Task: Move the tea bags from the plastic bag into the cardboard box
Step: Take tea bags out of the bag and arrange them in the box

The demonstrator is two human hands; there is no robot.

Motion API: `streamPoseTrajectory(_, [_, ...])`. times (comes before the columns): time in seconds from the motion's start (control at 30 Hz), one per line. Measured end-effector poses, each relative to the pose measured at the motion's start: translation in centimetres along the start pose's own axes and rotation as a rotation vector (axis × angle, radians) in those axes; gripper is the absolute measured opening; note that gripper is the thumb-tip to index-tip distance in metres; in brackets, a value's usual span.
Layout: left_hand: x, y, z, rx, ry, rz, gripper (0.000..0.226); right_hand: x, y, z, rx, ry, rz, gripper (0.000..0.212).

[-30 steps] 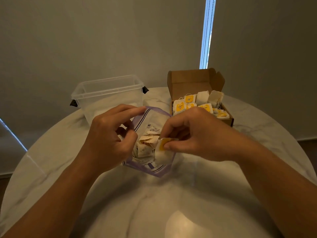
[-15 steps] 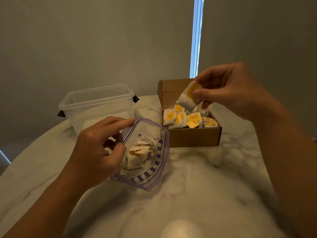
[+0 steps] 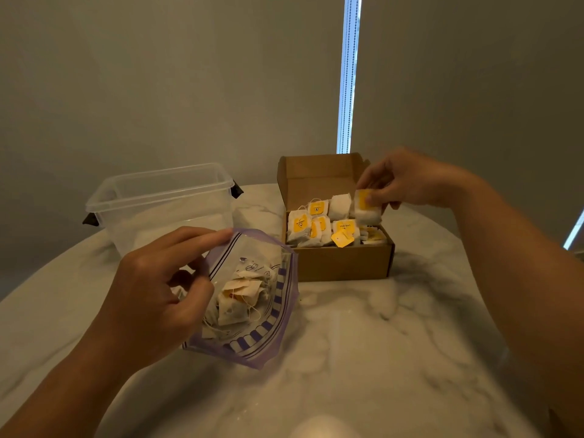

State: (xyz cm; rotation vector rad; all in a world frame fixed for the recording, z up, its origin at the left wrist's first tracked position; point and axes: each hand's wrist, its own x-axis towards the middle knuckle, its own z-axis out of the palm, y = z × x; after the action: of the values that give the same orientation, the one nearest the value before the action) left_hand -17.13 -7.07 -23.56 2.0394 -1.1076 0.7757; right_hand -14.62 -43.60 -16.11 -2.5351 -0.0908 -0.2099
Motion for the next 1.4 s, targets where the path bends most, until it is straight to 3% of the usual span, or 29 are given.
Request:
streamPoseTrajectory(0.1, [0.1,0.1,0.1,0.002,-0.003,0.006,0.045,0.0,0.5,-0.3,0.02,-0.14,0.058,0.02])
streamPoseTrajectory(0.2, [0.1,0.2,0.1,-0.002,-0.002,0.01,0.044,0.7,0.9,0.5,-0.036,-0.141,0.064,0.021])
streamPoseTrajectory(0.6, [0.1,0.1,0.1,-0.016,-0.021,-0.005,0.049,0.9,1.8,3.4,-0.318,0.275,-0.041,0.021])
streamPoseTrajectory(0.83, [0.0,0.3,0.2,0.01,-0.023,-0.02,0.05,-3.5,-1.7,3.2,-0.095,0.451,-0.135,0.016])
streamPoseTrajectory(0.93, [0.1,0.5,0.1,0.001,-0.026,-0.019,0.049,-5.7,-4.5,4.5,0.089,0.362,-0.239,0.016])
streamPoseTrajectory(1.13, [0.1,0.7,0.0,0.006,-0.018,-0.033,0.048,-8.6,-9.6,9.4,0.243,-0.016,-0.39,0.02])
streamPoseTrajectory(1.4, [0.1,0.8,-0.1,0.013,-0.037,-0.006,0.045,-8.9,-11.6,14.4,0.134,-0.056,-0.39,0.034])
